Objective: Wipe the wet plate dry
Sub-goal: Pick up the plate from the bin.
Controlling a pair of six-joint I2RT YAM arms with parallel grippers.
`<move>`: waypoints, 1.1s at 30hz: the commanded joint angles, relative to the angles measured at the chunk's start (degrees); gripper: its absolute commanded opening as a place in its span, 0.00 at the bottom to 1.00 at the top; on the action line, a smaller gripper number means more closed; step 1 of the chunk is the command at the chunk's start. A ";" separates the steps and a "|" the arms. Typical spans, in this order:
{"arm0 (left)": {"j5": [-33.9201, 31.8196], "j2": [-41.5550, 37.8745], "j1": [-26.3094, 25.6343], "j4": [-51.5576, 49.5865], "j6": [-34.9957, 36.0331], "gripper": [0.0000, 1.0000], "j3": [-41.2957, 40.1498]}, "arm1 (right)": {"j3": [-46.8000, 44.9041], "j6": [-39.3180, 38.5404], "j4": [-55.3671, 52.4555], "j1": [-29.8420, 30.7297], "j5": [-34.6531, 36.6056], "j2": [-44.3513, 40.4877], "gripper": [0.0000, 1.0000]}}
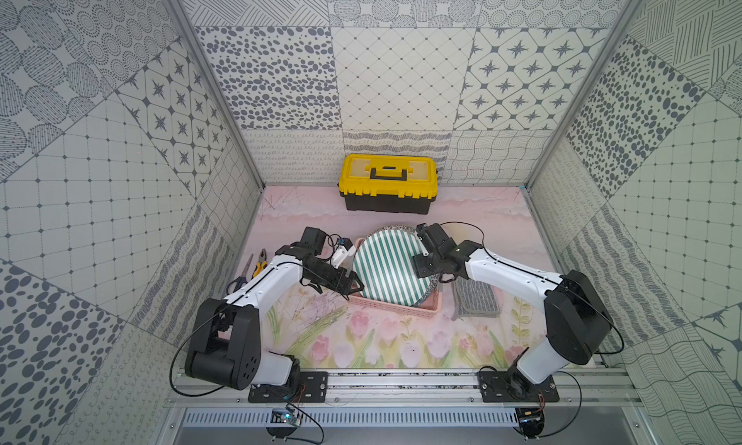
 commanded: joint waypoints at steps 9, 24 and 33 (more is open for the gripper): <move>1.55 0.42 -0.60 0.73 -0.51 0.93 -0.20 | -3.10 4.84 6.79 0.13 -7.78 3.08 0.63; 2.24 1.73 -1.20 1.40 -1.13 0.79 -0.38 | -9.54 6.93 15.25 -1.67 -15.94 -0.95 0.52; 1.39 3.21 -1.63 1.66 -2.13 0.67 0.05 | -13.61 8.26 20.66 -4.52 -23.99 -2.95 0.52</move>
